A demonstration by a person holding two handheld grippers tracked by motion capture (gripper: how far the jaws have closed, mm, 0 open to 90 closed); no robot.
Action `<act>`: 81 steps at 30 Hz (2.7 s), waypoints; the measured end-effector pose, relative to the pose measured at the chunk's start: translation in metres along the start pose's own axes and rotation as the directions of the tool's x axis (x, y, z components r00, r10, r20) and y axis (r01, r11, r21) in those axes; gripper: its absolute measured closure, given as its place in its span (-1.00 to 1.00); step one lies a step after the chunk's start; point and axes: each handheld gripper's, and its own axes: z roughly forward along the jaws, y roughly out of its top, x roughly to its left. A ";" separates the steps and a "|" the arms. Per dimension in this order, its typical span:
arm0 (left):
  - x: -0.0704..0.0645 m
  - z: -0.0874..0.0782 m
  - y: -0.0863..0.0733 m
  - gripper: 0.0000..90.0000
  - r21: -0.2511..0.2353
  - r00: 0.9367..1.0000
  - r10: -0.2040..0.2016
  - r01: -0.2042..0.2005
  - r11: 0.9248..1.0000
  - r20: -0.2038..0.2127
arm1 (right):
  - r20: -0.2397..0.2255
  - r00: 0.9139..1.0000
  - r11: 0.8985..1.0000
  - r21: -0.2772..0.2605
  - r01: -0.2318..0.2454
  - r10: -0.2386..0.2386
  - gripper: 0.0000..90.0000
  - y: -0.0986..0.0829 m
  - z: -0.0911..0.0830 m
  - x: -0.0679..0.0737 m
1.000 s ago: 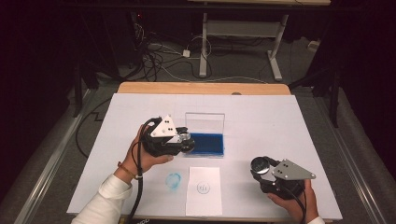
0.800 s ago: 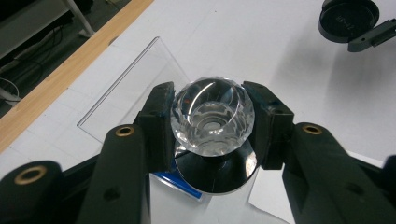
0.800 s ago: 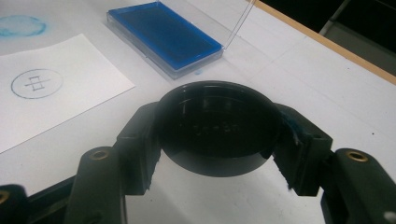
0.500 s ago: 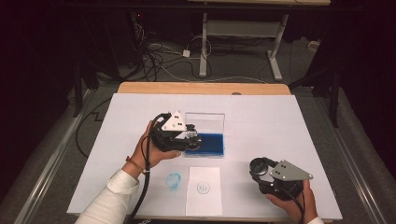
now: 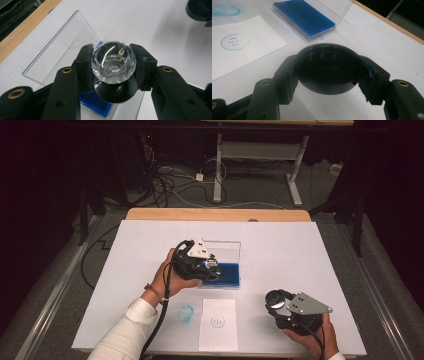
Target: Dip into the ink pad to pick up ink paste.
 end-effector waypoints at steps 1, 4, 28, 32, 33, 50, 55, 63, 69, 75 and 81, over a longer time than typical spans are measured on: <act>0.000 0.003 0.000 0.22 0.006 1.000 0.000 0.000 1.000 0.002 | 0.001 1.000 1.000 0.000 0.004 -0.004 -0.15 0.000 -0.001 0.000; 0.001 0.011 0.000 0.22 0.023 1.000 -0.010 0.010 1.000 0.006 | 0.002 1.000 1.000 -0.001 -0.005 0.005 -0.15 -0.001 -0.002 0.000; 0.019 0.046 -0.021 0.21 0.086 0.995 -0.097 0.099 0.991 -0.031 | 0.000 1.000 1.000 0.007 0.002 -0.002 -0.15 -0.003 -0.003 0.000; 0.022 0.048 -0.024 0.21 0.085 0.993 -0.106 0.110 0.990 -0.044 | -0.002 1.000 1.000 0.011 0.002 -0.002 -0.15 -0.003 -0.003 0.001; 0.023 0.048 -0.024 0.21 0.083 0.993 -0.112 0.115 0.990 -0.041 | -0.003 1.000 1.000 0.011 0.004 -0.004 -0.15 -0.003 -0.003 0.001; 0.030 0.052 -0.032 0.21 0.062 0.987 -0.156 0.158 0.986 -0.028 | -0.033 0.999 1.000 0.008 -0.006 0.006 -0.15 -0.004 -0.002 0.000; 0.028 0.053 -0.032 0.21 0.064 0.990 -0.141 0.143 0.988 -0.029 | -0.035 0.999 1.000 0.008 -0.006 0.007 -0.15 -0.004 -0.002 0.000; 0.027 0.052 -0.032 0.21 0.073 0.988 -0.152 0.153 0.986 -0.022 | -0.034 0.999 1.000 0.008 -0.003 0.004 -0.15 -0.004 -0.002 0.001; 0.027 0.051 -0.031 0.21 0.079 0.988 -0.150 0.151 0.985 -0.019 | -0.031 0.999 1.000 0.010 -0.008 0.008 -0.15 -0.004 -0.002 0.000; 0.024 0.052 -0.030 0.21 0.093 0.991 -0.130 0.133 0.987 -0.033 | -0.031 1.000 1.000 0.012 -0.006 0.007 -0.15 -0.004 -0.002 0.000; 0.025 0.053 -0.034 0.21 0.066 0.990 -0.140 0.142 0.988 -0.031 | -0.032 0.999 1.000 0.015 -0.002 0.003 -0.15 -0.004 -0.002 0.001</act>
